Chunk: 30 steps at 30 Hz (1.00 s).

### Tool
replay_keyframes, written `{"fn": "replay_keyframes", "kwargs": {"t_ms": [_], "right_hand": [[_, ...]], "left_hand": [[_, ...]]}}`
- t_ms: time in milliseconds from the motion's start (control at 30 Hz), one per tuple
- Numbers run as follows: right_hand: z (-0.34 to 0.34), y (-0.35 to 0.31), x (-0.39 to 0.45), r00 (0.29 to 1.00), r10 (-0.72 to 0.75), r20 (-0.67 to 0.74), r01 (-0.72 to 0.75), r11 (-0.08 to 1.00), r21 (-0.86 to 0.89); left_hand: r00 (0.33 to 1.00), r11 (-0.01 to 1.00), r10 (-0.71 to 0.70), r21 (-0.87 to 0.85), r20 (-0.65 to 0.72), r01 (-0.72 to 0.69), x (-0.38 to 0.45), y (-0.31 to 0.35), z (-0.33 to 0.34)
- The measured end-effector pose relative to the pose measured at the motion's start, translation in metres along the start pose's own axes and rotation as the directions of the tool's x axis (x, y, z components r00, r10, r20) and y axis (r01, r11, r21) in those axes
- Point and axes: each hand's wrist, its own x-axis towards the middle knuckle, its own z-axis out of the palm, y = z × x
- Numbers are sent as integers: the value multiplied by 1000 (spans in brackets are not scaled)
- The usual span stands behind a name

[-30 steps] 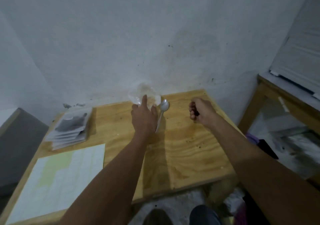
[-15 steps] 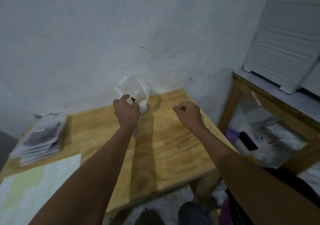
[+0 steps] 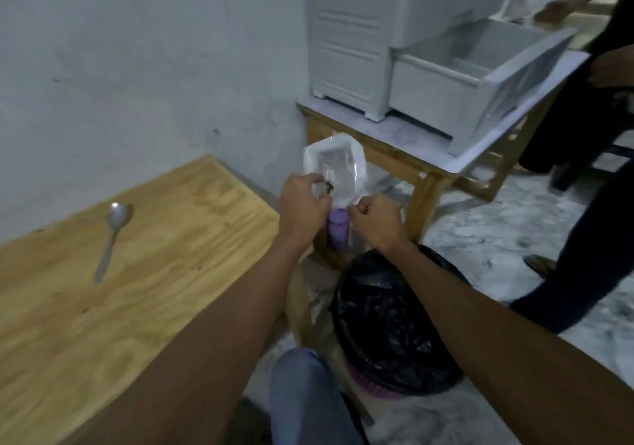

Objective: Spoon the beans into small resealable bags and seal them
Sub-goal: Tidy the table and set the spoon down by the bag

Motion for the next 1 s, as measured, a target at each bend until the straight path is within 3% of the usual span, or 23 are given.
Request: {"fn": "replay_keyframes", "kwargs": {"t_ms": [167, 300, 467, 667, 733, 867, 1000], "right_hand": [[-25, 94, -44, 968, 248, 23, -248, 969, 1], [-14, 157, -83, 916, 392, 81, -396, 918, 36], [16, 198, -115, 796, 592, 130, -593, 805, -32], [41, 202, -113, 715, 682, 154, -699, 702, 135], [43, 198, -109, 711, 667, 224, -700, 701, 133], [40, 194, -106, 699, 680, 221, -713, 686, 146], [37, 195, -107, 669, 721, 182, -743, 636, 208]], "left_hand": [[973, 998, 32, -51, 231, -21, -46, 35, 101], [937, 995, -85, 78, 338, 62, -84, 20, 163], [878, 969, -217, 202, 426, 141, -118, -8, 194], [832, 950, -274, 271, 483, 155, -118, -42, 201], [830, 935, -300, 316, 471, 159, -113, -49, 201], [883, 925, -256, 366, 395, 104, -104, -54, 188], [917, 930, -292, 307, 273, 204, -98, -68, 166]]}}
